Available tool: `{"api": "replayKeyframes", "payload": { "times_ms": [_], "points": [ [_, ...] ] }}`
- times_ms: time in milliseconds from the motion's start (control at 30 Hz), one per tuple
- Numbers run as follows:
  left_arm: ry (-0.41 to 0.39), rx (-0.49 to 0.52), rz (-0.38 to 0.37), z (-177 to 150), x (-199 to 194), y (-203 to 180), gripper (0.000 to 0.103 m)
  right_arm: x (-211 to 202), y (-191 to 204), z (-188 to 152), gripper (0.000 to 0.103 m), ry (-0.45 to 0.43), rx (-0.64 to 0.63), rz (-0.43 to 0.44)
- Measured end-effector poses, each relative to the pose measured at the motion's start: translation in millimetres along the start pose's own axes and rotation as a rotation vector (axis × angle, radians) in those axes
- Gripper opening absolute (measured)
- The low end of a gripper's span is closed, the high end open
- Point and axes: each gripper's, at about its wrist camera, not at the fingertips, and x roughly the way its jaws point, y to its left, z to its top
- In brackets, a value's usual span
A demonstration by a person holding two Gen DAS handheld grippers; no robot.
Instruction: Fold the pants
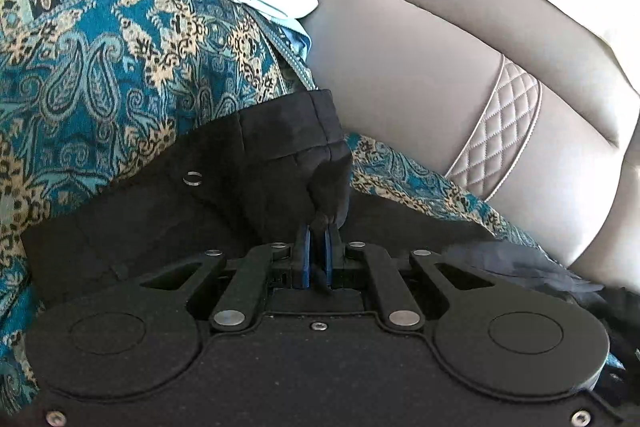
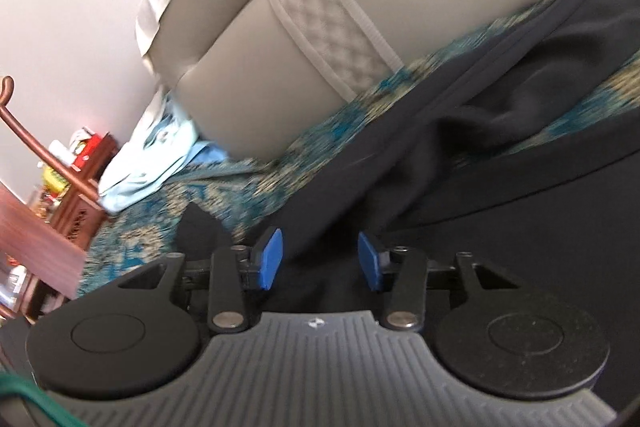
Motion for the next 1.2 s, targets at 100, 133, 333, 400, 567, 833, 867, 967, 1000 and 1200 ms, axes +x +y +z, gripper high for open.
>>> {"api": "replayKeyframes", "payload": {
  "times_ms": [100,133,333,400,567,833,867,967,1000,1200],
  "points": [
    [0.023,-0.004,-0.006,-3,2,3,0.007,31,15,-2,0.067,0.031,0.032,-0.017],
    [0.026,-0.001,-0.007,-4,2,3,0.007,42,19,-1,0.067,0.046,0.047,-0.047],
    [0.047,0.019,-0.027,-10,2,8,0.007,88,20,1,0.034,0.091,0.129,-0.128],
    [0.06,0.012,-0.044,-8,2,10,0.008,92,18,2,0.014,0.093,0.143,-0.147],
    [-0.006,-0.012,-0.126,7,-17,19,0.037,74,28,-4,0.007,0.011,0.029,-0.138],
    [0.077,-0.141,-0.223,19,-2,37,0.081,24,50,-26,0.006,-0.179,-0.141,-0.108],
    [0.097,-0.152,-0.226,20,3,37,0.082,18,53,-33,0.006,-0.194,-0.164,-0.108],
    [0.104,-0.135,-0.171,22,14,28,0.088,4,57,-58,0.006,-0.225,-0.227,-0.116],
    [0.091,-0.116,-0.141,22,16,24,0.089,0,58,-66,0.006,-0.232,-0.239,-0.12],
    [0.114,-0.089,0.0,25,42,11,0.093,-23,53,-106,0.007,-0.243,-0.237,-0.131]
  ]
}}
